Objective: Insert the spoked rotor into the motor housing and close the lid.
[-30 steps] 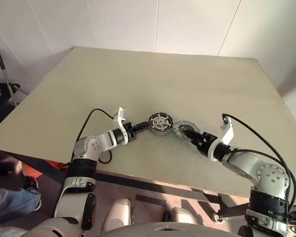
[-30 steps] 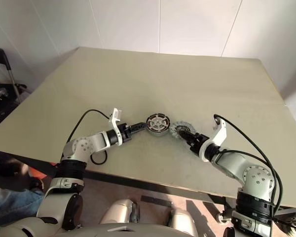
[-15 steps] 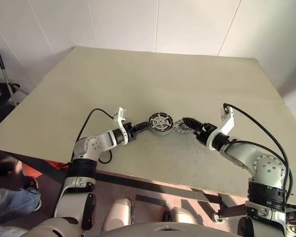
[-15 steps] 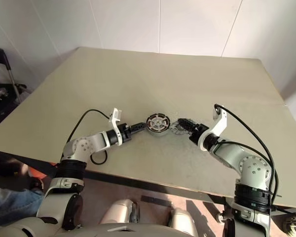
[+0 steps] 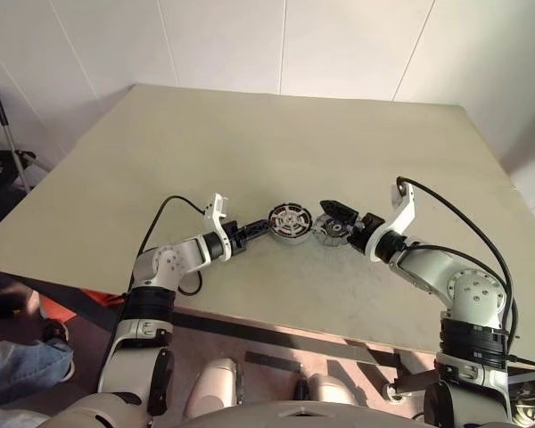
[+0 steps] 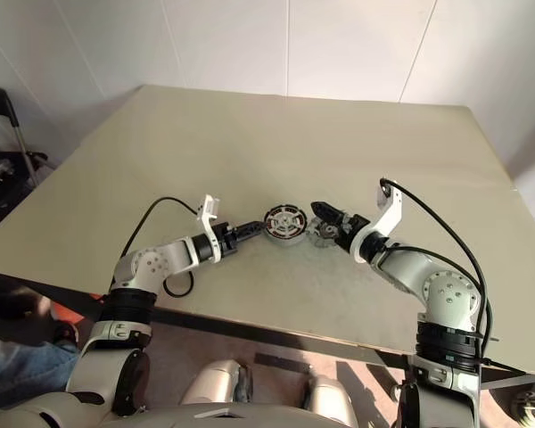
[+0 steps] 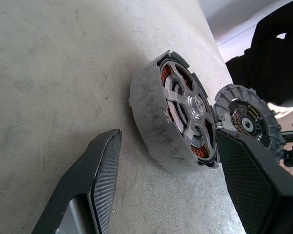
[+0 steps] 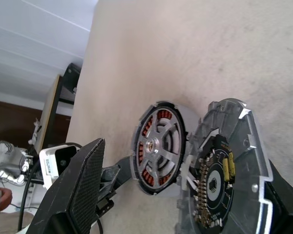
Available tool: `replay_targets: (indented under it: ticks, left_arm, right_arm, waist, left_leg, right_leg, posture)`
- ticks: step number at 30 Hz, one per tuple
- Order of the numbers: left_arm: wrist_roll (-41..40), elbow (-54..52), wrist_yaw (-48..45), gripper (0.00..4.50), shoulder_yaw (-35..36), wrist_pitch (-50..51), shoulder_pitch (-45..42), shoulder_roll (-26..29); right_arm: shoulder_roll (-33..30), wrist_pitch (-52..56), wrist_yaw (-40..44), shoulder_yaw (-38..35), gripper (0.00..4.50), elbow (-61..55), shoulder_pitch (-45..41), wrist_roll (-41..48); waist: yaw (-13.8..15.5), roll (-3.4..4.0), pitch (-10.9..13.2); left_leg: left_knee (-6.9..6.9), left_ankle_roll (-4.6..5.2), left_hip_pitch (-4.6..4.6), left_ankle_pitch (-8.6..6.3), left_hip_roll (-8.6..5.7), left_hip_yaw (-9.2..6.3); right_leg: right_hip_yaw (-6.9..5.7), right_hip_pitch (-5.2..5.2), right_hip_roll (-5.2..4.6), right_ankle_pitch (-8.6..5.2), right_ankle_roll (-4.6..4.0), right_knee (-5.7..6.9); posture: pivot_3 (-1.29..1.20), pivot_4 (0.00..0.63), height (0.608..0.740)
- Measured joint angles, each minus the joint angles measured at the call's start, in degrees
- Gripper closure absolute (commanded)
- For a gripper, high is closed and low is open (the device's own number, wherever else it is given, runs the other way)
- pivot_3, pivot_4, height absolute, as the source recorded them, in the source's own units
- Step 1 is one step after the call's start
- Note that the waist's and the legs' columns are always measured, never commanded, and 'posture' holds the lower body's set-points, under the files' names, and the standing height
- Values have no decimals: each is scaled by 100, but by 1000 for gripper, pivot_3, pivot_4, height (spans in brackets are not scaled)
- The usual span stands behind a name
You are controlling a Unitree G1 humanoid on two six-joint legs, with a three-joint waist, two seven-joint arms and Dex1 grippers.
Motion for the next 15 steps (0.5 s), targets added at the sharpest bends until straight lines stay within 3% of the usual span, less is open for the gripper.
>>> replay_targets:
  ticks: [10, 15]
  left_arm:
    - [16, 10, 5, 1270, 7, -22, -1, 2]
    - [16, 10, 18, 1270, 9, -49, -1, 0]
  right_arm:
    - [353, 105, -604, 675, 43, -330, -771, 688]
    - [570, 46, -684, 1101, 43, -316, -971, 538]
  waist:
    - [-9, 0, -1]
    - [-10, -2, -1]
  left_leg:
    - [1, -2, 0, 1, 1, 0]
    - [1, -3, -1, 1, 1, 0]
  right_leg:
    - [0, -2, 1, 0, -1, 5]
    - [0, -2, 1, 0, -1, 5]
  posture:
    - [0, 0, 740]
    - [0, 0, 740]
